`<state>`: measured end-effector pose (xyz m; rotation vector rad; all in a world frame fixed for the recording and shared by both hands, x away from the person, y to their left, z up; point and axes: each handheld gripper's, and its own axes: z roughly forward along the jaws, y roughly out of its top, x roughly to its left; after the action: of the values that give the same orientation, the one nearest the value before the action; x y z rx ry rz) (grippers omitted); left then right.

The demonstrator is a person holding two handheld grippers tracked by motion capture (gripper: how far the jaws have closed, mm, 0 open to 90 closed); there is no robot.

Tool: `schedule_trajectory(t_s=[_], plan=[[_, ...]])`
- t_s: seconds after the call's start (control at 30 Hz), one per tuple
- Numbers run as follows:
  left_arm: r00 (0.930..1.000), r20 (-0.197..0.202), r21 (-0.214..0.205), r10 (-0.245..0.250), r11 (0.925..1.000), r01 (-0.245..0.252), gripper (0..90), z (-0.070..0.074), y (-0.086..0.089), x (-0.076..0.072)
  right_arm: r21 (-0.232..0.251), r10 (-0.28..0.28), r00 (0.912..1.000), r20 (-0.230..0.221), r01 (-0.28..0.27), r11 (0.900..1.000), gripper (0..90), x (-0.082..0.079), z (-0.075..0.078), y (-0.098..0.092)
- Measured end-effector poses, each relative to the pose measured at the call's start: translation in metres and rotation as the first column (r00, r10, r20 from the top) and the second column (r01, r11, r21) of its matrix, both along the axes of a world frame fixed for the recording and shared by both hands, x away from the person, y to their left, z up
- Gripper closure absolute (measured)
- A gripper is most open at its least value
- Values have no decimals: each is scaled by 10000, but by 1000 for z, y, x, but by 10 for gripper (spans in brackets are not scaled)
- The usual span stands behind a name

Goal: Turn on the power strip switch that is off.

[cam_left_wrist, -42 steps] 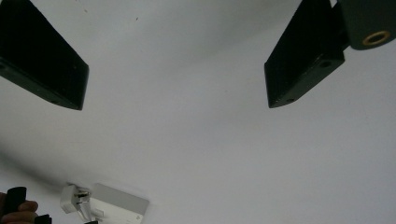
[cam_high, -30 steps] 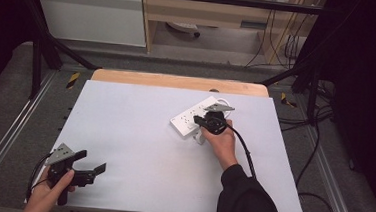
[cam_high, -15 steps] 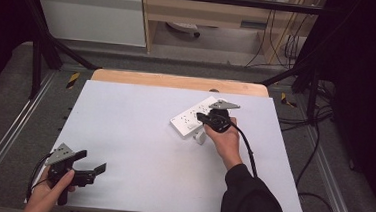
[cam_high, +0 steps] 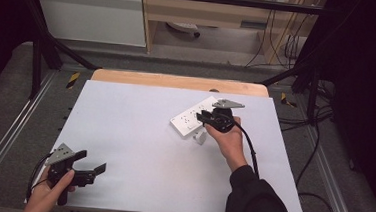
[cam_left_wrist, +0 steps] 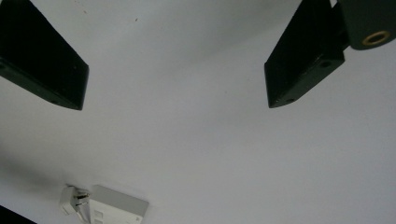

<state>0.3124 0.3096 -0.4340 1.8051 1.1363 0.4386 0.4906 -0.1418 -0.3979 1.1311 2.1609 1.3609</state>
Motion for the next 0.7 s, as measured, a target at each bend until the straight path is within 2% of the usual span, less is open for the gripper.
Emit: schedule_trajectory(t_s=[0.37,0.7], plan=[[10000,3,12,28,10000,-28,65,0,0,0,103,-179,9998,-102,180,9998,456,-7,14,-11],[10000,0,26,72,10000,-72,65,0,0,0,84,-479,9988,29,479,9988,265,-14,25,-22]])
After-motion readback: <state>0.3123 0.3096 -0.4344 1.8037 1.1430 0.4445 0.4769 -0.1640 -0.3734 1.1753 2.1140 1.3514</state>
